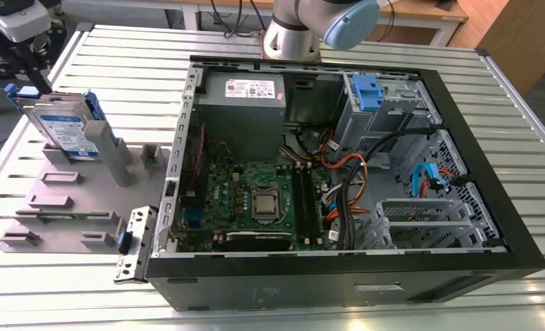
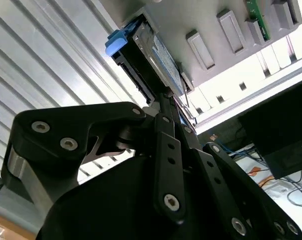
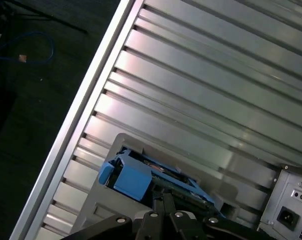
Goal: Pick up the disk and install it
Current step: 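Pick up the disk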
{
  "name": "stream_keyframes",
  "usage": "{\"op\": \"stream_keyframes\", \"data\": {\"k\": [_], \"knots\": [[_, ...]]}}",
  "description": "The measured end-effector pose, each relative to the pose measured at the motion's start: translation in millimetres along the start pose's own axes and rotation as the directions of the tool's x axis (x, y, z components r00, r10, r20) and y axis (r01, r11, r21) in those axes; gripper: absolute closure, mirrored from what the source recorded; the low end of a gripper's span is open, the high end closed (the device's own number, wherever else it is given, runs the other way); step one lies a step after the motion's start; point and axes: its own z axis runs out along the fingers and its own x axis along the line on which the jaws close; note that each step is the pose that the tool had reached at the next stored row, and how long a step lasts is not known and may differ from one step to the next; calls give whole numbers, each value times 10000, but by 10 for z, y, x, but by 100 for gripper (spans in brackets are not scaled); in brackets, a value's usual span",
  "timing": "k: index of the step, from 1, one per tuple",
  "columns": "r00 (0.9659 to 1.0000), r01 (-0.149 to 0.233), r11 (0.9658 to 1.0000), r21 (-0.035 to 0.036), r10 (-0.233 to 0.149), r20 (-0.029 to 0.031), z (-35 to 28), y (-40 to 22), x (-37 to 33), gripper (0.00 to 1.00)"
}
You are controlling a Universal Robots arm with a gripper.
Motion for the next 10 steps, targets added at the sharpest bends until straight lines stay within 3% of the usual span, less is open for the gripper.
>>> {"op": "stream_keyframes", "data": {"k": [5,10], "knots": [[9959,908,9959,-25,-908,-34,1,0,0,89],[9834,1813,9834,-53,-1813,-65,2,0,0,89]]}}
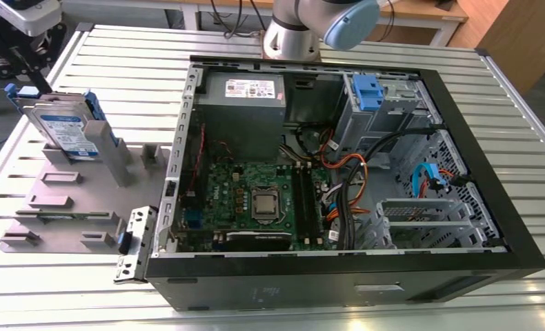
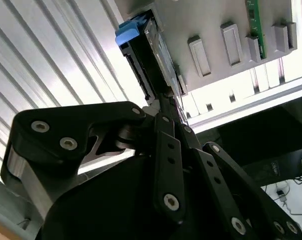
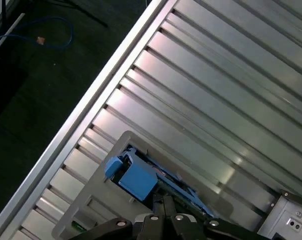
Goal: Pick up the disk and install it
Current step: 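Pick up the disk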
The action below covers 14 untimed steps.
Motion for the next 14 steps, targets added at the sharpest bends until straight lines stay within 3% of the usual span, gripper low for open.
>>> {"op": "stream_keyframes", "data": {"k": [3,7,10,14], "knots": [[9985,550,9985,-15,-550,-22,0,0,0,89],[9920,1265,9920,-35,-1265,-48,1,0,0,89],[9834,1814,9834,-53,-1814,-67,1,0,0,89],[9679,2510,9680,-76,-2510,-90,2,0,0,89]]}}
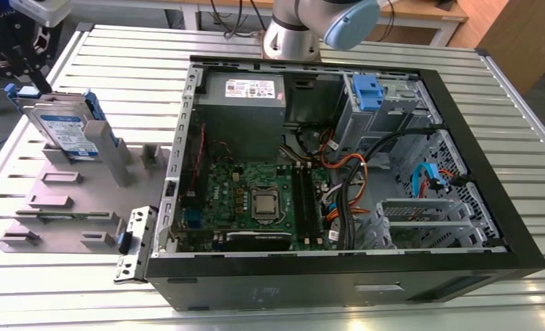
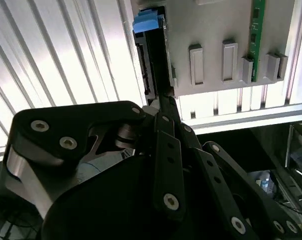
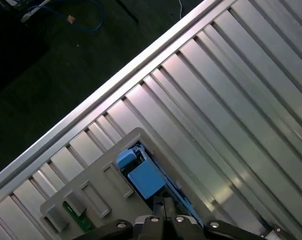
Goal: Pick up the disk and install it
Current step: 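Pick up the disk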
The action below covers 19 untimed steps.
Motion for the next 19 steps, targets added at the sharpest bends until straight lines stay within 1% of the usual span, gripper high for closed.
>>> {"op": "stream_keyframes", "data": {"k": [3,5,7,10,12,15,17,19], "knots": [[9985,545,9985,-15,-545,-21,0,0,0,89],[9959,902,9959,-25,-902,-35,0,0,0,89],[9920,1260,9920,-36,-1260,-48,1,0,0,89],[9835,1808,9835,-53,-1808,-67,2,0,0,89],[9763,2160,9764,-64,-2161,-78,3,0,0,89],[9633,2683,9633,-83,-2684,-95,6,0,0,89],[9530,3027,9530,-96,-3028,-106,9,0,0,89],[9409,3383,9410,-110,-3384,-118,12,-1,0,89]]}}
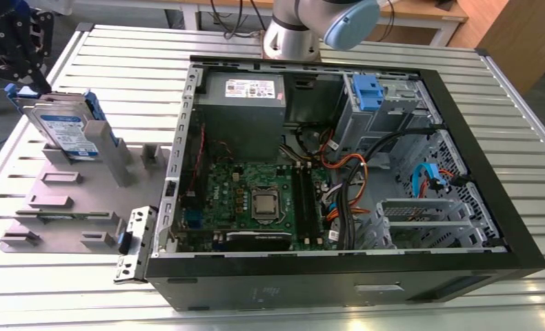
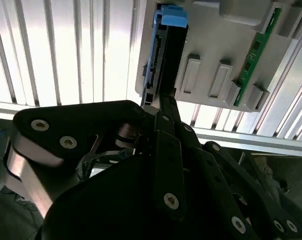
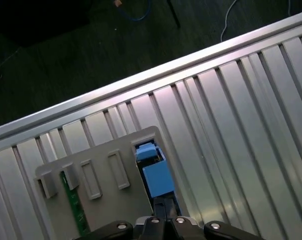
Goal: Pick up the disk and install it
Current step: 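Pick up the disk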
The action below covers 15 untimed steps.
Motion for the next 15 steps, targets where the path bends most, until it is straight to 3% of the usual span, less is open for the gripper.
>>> {"op": "stream_keyframes", "data": {"k": [3,7,12,15], "knots": [[9985,538,9985,-14,-538,-20,4,0,0,89],[9931,1175,9931,-31,-1175,-42,6,0,0,89],[9882,1528,9882,-42,-1529,-54,2,0,0,89],[9875,1578,9875,-44,-1578,-55,1,0,0,89]]}}
